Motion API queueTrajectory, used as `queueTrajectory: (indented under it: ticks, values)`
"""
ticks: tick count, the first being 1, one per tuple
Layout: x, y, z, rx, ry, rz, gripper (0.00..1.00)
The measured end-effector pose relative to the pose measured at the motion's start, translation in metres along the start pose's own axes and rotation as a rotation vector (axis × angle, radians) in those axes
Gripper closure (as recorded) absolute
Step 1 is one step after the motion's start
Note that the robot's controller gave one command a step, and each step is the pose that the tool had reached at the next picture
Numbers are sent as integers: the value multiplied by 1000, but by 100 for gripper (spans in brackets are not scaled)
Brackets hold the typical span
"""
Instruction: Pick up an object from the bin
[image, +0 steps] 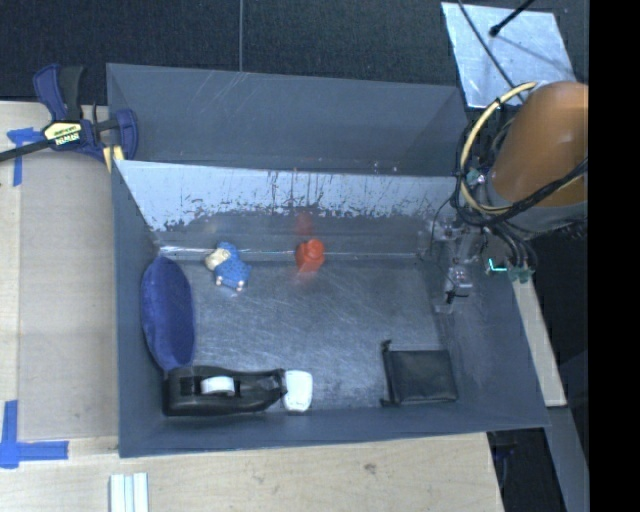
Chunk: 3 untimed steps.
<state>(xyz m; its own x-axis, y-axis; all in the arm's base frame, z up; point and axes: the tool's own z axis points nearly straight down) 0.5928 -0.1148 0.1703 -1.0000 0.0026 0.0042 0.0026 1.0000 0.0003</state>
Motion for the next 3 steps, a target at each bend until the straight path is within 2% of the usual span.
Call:
queueTrajectory:
  ticks: [1, 2, 3]
  values:
    - [70, -28, 99, 0, 3, -129, 0]
    - [107, -21, 99, 3, -14, -256, 0]
    - [108, -21, 100, 3, -11, -259, 100]
